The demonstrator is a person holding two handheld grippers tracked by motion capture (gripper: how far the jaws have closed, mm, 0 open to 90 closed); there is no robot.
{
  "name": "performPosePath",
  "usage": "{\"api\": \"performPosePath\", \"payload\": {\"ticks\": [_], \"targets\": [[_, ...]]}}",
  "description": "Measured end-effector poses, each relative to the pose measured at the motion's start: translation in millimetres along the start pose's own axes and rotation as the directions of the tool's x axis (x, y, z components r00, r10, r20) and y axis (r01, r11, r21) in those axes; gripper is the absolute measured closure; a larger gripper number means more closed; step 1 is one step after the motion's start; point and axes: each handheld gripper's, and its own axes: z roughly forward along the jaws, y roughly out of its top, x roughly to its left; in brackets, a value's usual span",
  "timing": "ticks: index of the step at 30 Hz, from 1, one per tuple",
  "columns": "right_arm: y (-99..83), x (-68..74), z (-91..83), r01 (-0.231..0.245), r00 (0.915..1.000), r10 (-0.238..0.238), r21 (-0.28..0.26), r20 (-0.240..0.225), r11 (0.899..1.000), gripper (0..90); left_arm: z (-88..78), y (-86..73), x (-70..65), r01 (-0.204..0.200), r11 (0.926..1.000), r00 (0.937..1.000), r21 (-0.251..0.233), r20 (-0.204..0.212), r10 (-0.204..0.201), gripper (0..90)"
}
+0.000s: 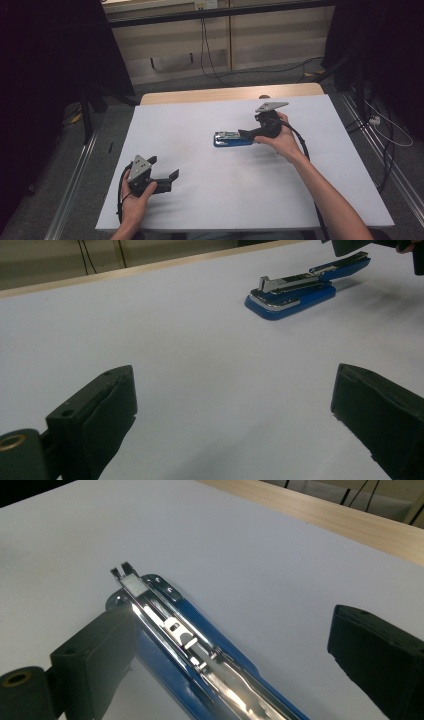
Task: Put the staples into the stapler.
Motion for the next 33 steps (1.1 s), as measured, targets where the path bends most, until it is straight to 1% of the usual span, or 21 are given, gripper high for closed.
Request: {"api": "performPosePath", "payload": {"ticks": [3, 5, 8, 12, 13, 16, 17, 18, 19, 20, 23, 26, 28, 29, 32, 33], "targets": [[-6.5, -1.7, -5.9, -0.009, 0.9997, 0.01, -0.009, 0.022, 1.0, 5.4, 0.9, -0.4, -0.2, -0.004, 1.0, 1.0, 0.008, -0.001, 0.004, 4.7], [-8.8, -3.6, -9.1, -0.008, 0.9988, 0.008, -0.006, 0.049, 1.0, 5.3, 1.7, -0.9, -1.6, -0.009, 0.9999, 1.0, 0.012, 0.005, 0.009, 4.8], [-11.4, -5.6, -14.9, -0.022, 0.9971, 0.024, -0.026, 0.073, 0.999, 5.3, 1.5, -0.8, -1.6, -0.012, 0.9999, 0.9999, 0.01, 0.003, 0.012, 4.8], [-17.6, -5.6, -23.3, -0.037, 0.9942, 0.04, -0.035, 0.1, 0.999, 5.1, 2.6, -1.8, -0.2, -0.001, 0.9999, 1.0, 0.013, 0.001, 0.001, 4.8], [-19.1, -5.5, -25.3, -0.033, 0.9936, 0.037, -0.035, 0.107, 0.999, 5.1, 2.4, -2.0, -0.4, 0.004, 0.9999, 1.0, 0.015, 0.001, -0.004, 4.8], [-24.1, -5.2, -31.3, -0.039, 0.9913, 0.044, -0.044, 0.124, 0.998, 5.1, 1.9, -1.8, 0.5, 0.003, 0.9999, 1.0, 0.012, 0.008, -0.003, 4.8], [-25.8, -5.4, -32.4, -0.04, 0.9907, 0.046, -0.046, 0.128, 0.998, 5.0, 2.0, -1.7, 0.6, 0.01, 0.9999, 0.9999, 0.012, 0.009, -0.01, 4.8], [-28.6, -5.9, -34.5, -0.052, 0.9899, 0.058, -0.05, 0.129, 0.997, 5.2, 2.4, -1.7, 0.7, 0.013, 0.9999, 0.9999, 0.008, 0.009, -0.013, 4.9], [-30.3, -6.0, -35.8, -0.056, 0.9891, 0.064, -0.058, 0.132, 0.997, 5.2, 2.7, -1.7, 1.0, 0.005, 0.9999, 1.0, 0.012, 0.006, -0.005, 4.9], [-32.9, -6.1, -38.2, -0.056, 0.9878, 0.065, -0.068, 0.142, 0.996, 5.5, 2.9, -1.7, 0.9, 0.006, 0.9999, 1.0, 0.012, 0.007, -0.006, 4.9], [-36.8, -6.7, -43.2, -0.061, 0.9856, 0.072, -0.074, 0.153, 0.995, 5.5, 3.1, -1.7, -0.1, -0.004, 0.9999, 1.0, 0.014, 0.001, 0.004, 4.9], [-42.2, -5.8, -50.2, -0.062, 0.9852, 0.074, -0.082, 0.155, 0.995, 6.1, 3.4, -0.9, -0.7, 0.0, 0.9999, 1.0, 0.012, 0.001, 0.0, 4.8], [-47.5, -3.9, -56.6, -0.059, 0.9843, 0.076, -0.105, 0.159, 0.993, 7.0, 3.0, -0.2, -1.5, -0.007, 0.9999, 1.0, 0.011, 0.002, 0.007, 4.8], [-49.7, -3.5, -58.8, -0.059, 0.9837, 0.076, -0.109, 0.163, 0.992, 6.9, 2.7, 0.0, -1.8, -0.01, 0.9999, 0.9999, 0.012, 0.001, 0.01, 4.8], [-54.7, -0.7, -64.2, -0.056, 0.9829, 0.075, -0.115, 0.168, 0.992, 6.7, 1.0, 1.1, -3.0, -0.002, 1.0, 1.0, 0.001, 0.0, 0.002, 4.8], [-55.4, -0.2, -65.2, -0.057, 0.9829, 0.076, -0.115, 0.168, 0.992, 6.7, 0.8, 1.6, -3.4, -0.002, 0.9999, 1.0, -0.013, -0.001, 0.002, 4.8]]}}
